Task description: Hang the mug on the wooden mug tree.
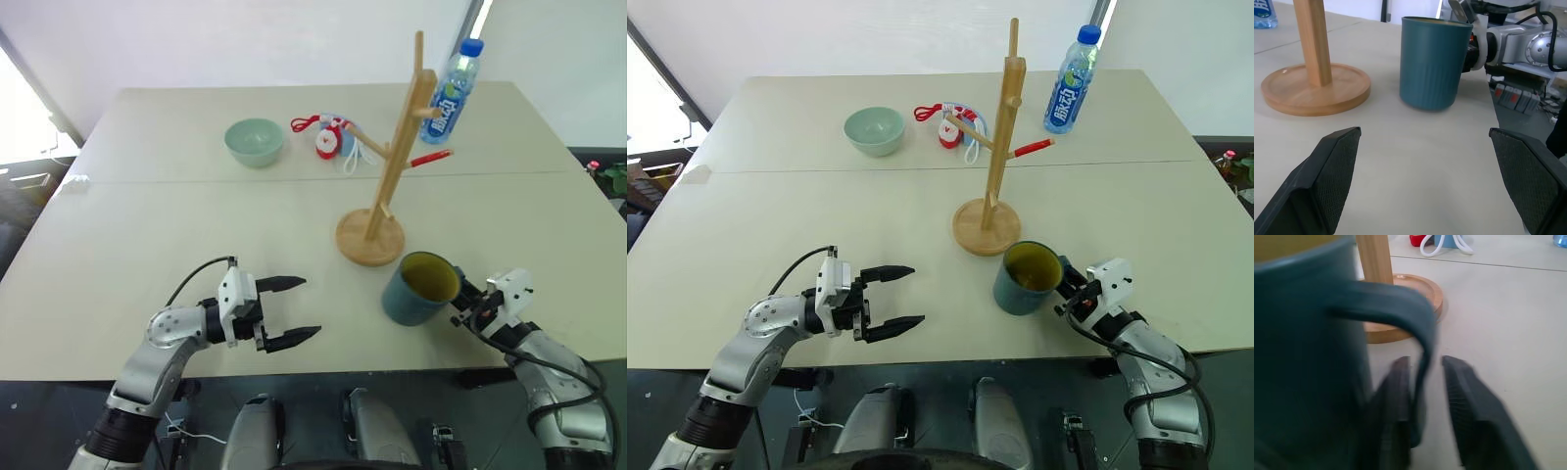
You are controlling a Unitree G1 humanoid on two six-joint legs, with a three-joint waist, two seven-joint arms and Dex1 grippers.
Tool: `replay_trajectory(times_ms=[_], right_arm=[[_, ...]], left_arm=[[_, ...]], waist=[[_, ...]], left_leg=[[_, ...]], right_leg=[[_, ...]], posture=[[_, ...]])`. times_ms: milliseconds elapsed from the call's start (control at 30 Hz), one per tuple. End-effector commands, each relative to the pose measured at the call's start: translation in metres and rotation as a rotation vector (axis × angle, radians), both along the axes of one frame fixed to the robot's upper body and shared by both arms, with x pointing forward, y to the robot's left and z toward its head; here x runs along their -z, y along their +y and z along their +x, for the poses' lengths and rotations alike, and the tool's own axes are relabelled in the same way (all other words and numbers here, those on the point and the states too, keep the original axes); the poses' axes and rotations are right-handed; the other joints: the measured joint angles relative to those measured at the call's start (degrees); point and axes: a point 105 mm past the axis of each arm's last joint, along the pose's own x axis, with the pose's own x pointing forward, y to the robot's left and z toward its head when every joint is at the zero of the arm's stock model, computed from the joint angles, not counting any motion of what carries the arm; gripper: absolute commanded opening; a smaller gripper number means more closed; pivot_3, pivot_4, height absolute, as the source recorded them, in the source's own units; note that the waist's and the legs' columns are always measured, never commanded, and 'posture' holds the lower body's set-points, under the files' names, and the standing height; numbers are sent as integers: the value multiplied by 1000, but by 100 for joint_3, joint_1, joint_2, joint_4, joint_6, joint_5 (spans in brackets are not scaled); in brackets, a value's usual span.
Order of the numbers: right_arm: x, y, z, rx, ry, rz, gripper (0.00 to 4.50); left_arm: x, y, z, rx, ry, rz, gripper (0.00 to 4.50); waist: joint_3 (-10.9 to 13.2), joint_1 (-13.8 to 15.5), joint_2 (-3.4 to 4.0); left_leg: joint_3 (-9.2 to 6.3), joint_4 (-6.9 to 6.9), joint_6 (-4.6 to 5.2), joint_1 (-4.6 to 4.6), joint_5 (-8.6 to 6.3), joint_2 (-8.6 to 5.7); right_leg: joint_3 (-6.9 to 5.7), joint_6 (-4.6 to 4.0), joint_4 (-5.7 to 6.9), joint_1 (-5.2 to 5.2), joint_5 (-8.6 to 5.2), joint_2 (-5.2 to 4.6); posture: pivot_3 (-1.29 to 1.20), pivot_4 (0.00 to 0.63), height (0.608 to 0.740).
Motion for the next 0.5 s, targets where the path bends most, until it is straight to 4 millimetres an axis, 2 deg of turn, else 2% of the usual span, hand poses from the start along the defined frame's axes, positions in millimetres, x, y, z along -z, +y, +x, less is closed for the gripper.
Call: replay_trajectory(times_ms=[33, 167, 300, 400, 500], right_arm=[[-9, -1, -1, -3, -40, 3, 40], [-11, -2, -5, -7, -52, -56, 40], [-32, -3, -6, -38, -135, -227, 40], [-73, -7, 1, -67, -260, -408, 40], [-102, -12, 5, -91, -335, -557, 40]], left_arm=[[-14, -3, -4, 14, -52, -13, 4500], [-17, -5, -4, 12, -57, -14, 4500], [-18, -6, -3, 12, -57, -12, 4500], [-18, -8, -1, 22, -57, -9, 4500], [-18, -10, 1, 33, -58, -10, 4500]], waist=[[-1, -1, -1], [-1, 0, -1], [-2, 0, 1], [-2, -9, 0], [-2, -9, 0]], left_leg=[[0, 1, 0, 0, 0, 0], [0, 1, 0, 2, 0, 0], [1, 5, 0, 3, 0, -4], [2, 9, 0, 4, 0, -7], [6, 15, -2, 8, 2, -11]], right_leg=[[0, 0, 0, 0, 0, 1], [1, 0, 3, 1, 0, 1], [2, 0, 6, 2, 0, 1], [2, 0, 7, 2, 0, 2], [5, -1, 14, 3, 3, 2]], posture=[[0, 150, 740], [0, 150, 740], [0, 150, 740], [0, 150, 740], [0, 150, 740]])
